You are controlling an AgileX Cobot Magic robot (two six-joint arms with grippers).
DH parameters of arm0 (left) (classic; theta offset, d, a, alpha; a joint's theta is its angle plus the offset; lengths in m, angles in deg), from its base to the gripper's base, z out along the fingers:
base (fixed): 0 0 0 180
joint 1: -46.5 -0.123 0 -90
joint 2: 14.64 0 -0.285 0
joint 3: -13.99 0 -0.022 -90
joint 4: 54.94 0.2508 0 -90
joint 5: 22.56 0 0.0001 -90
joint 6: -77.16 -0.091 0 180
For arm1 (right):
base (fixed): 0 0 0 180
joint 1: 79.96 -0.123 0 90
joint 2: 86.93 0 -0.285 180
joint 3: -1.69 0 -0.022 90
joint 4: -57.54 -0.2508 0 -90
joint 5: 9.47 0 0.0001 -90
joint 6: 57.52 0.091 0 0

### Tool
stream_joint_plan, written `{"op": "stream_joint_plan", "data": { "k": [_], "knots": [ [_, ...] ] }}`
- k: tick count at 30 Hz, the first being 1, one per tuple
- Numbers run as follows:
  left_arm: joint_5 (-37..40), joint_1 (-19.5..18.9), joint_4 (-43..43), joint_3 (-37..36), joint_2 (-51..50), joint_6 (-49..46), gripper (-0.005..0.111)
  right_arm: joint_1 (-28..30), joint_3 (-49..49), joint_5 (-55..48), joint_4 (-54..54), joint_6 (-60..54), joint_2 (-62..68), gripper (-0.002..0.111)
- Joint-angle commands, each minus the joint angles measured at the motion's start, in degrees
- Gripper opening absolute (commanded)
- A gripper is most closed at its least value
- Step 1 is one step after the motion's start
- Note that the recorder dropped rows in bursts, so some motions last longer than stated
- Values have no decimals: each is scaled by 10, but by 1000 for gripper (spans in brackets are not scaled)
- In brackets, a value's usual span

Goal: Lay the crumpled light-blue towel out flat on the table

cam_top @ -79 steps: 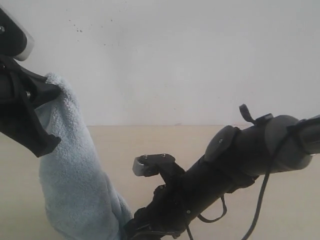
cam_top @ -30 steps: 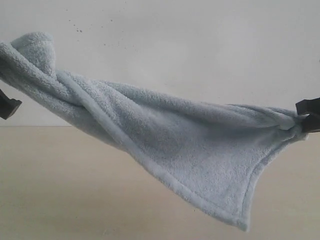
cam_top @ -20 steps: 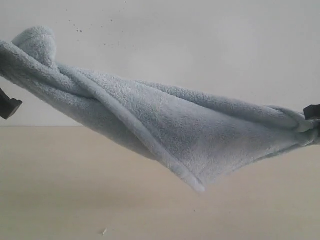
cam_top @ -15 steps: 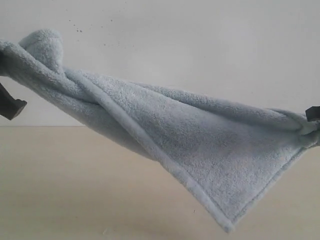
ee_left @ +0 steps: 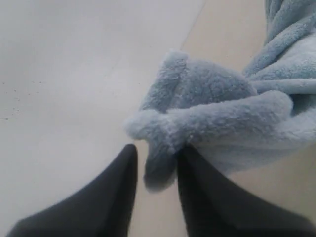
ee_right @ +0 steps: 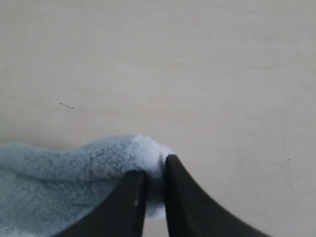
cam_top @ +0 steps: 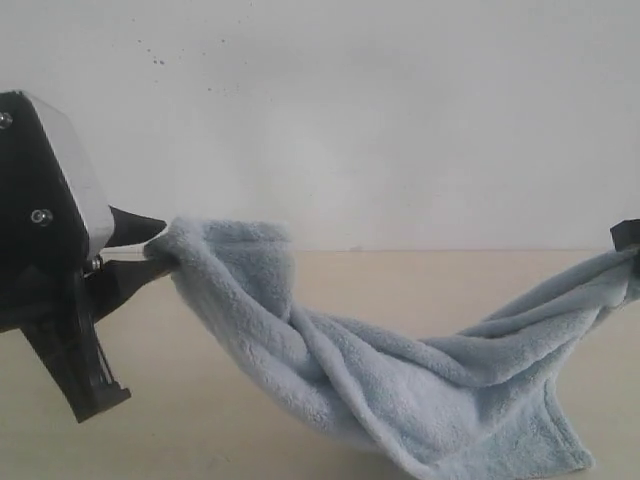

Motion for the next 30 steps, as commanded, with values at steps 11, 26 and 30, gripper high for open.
{"op": "stream_joint_plan", "data": {
  "k": [11, 26, 30],
  "knots": [
    [28, -1, 4, 38, -14, 139, 66, -122, 1, -54, -231, -229, -3, 51],
    [108, -32, 73, 16, -120, 225, 15, -478, -52, 16, -113, -239, 126, 51],
    [185, -71, 63, 48, -182, 363, 4, -525, -52, 48, -113, -241, 145, 51]
  ]
}}
